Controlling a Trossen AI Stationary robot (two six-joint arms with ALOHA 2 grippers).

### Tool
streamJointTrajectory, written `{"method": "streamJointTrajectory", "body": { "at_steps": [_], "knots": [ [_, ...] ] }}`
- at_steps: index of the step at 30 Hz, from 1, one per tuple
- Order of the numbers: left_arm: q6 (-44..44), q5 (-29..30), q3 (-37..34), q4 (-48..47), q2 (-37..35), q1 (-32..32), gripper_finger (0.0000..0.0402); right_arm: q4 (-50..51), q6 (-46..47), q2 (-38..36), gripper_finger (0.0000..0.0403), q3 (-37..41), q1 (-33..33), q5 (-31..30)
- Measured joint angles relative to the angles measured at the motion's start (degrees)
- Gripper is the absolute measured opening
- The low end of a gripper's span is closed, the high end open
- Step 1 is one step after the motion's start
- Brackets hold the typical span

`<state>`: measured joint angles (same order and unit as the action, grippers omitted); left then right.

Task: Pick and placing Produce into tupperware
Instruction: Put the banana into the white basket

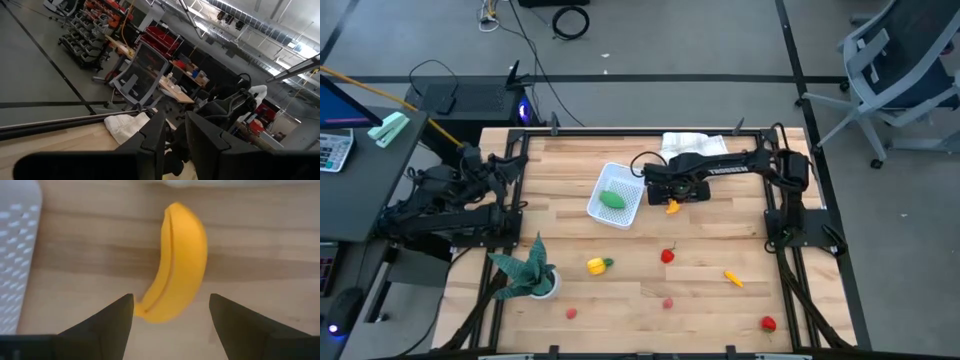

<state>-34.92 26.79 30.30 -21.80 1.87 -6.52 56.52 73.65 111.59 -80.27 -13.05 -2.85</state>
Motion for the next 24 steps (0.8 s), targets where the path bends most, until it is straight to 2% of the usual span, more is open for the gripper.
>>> {"method": "streamJointTrajectory", "body": {
  "at_steps": [20, 24],
  "knots": [
    [0.17, 0.0, 0.02, 0.02, 0.0, 0.0, 0.0079, -3.1, -4.36, 6.6, 0.027, -0.18, -1.82, 1.45],
    [0.16, 0.0, 0.01, 0.02, 0.0, 0.0, 0.0084, -5.22, -5.36, 6.19, 0.0256, 0.07, -1.84, 1.61]
  ]
}}
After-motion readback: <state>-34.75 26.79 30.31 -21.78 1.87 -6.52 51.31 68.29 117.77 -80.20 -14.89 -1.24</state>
